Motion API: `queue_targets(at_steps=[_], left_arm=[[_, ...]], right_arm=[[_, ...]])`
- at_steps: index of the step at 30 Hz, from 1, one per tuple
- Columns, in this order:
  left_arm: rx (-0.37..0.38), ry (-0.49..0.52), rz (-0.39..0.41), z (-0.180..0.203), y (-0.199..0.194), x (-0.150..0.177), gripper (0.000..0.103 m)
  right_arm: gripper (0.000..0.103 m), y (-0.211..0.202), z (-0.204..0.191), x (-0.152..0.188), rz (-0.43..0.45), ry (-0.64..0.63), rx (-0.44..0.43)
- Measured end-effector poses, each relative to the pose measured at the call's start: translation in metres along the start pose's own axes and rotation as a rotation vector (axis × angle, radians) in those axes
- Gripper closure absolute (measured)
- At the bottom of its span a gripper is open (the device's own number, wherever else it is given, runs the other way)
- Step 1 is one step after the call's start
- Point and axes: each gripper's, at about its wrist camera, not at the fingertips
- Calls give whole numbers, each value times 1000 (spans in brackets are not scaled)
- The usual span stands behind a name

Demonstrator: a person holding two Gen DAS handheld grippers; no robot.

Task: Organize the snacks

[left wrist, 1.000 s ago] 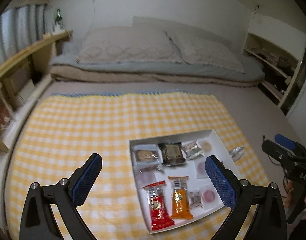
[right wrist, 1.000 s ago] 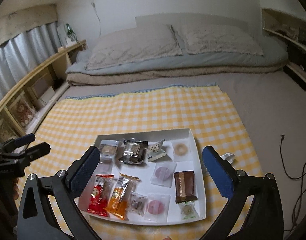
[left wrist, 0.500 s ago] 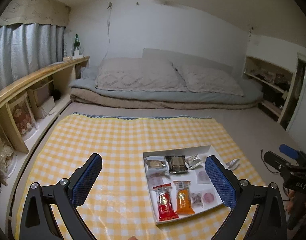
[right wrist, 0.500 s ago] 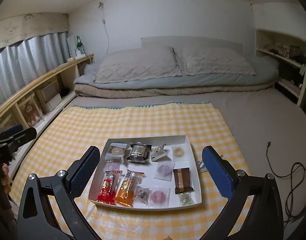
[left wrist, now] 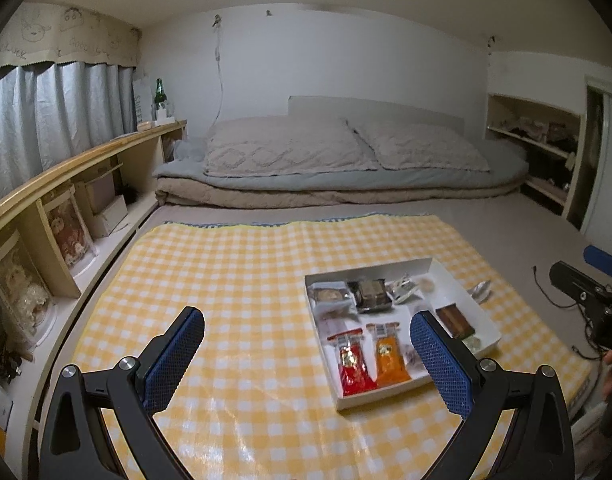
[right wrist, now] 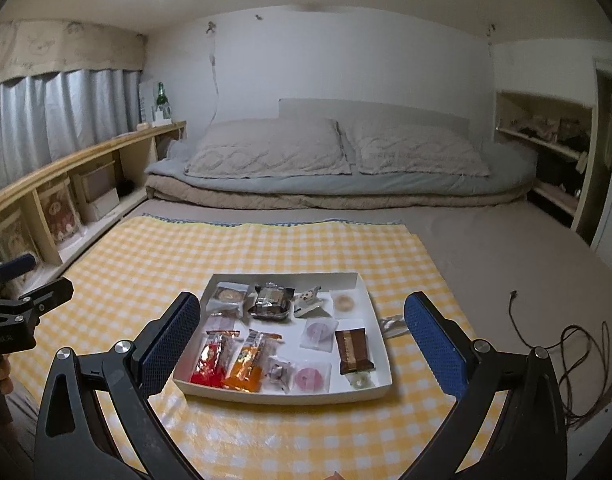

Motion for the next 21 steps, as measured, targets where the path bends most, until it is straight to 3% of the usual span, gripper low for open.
queue_targets(at_steps=[9,21], left_arm=[[-40,3,-14,-5,-7,9,0],[-25,35,-20,-2,-20,20,0]], right_arm=[[0,-15,-14,21,-22,-39,19],[0,-31,-18,37,-35,-33,32]])
Point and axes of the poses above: each gripper's, at about its wrist camera, not at the fingertips, and y roughly the way its jaws point, z to its right, x to its underside, and after that the axes turned 13 degrees about z, right-handed
